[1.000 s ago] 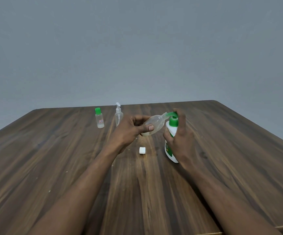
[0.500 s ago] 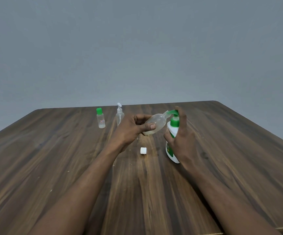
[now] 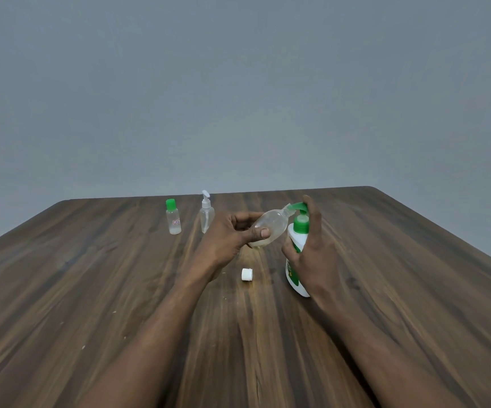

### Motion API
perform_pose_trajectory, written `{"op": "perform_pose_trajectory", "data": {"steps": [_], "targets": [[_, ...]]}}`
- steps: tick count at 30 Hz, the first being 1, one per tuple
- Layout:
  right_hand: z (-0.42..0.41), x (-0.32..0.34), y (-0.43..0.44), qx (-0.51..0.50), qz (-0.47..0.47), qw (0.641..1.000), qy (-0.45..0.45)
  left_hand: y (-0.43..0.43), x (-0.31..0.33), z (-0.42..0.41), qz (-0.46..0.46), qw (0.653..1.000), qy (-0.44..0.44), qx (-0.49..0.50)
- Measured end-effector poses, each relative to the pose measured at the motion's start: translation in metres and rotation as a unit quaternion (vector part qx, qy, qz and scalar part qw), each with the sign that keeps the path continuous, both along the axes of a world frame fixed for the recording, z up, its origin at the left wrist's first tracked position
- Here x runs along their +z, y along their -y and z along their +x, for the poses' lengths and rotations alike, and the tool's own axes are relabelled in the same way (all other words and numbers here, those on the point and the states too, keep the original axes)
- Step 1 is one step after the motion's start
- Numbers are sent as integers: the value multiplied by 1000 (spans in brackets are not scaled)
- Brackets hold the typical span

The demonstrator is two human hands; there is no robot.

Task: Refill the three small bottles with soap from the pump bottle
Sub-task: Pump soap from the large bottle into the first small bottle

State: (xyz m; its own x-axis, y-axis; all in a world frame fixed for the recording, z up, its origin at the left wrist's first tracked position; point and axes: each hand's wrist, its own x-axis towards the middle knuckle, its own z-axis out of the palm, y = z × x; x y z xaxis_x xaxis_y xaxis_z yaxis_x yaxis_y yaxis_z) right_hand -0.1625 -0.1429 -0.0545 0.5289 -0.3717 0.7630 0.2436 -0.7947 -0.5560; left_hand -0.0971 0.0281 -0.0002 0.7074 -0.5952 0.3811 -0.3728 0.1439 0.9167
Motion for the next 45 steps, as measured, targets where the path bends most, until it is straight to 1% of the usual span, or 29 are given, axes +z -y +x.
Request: {"op": "perform_pose_trajectory", "data": {"steps": [8,13,17,22,26,31,42,45], "targets": [[0,2,-4,-17,-3,1000,26,1,-8,3,-11,1000,-7,15],[1,0,-3,-20,-9,1000,23,-2,-8,1,-29,999,-22,4],[1,0,-1,-3,8,1000,6,0,-10,3,-45,998,-37,13],[-1,1,-1,-7,9,1000,-4,1,-13,4,-54,998,-35,20],[-1,2,-4,-3,5,1000,16,1,-15,3,-57,998,-31,20],[0,1,-4,-21,-9,999,23,-1,-18,1,-61,998,-29,19],[-2,4,-5,-7,14,1000,0,-1,-23,6,-74,996,-41,10],[-2,4,-5,-6,5,1000,-1,-1,-24,6,-77,996,-40,10]]}}
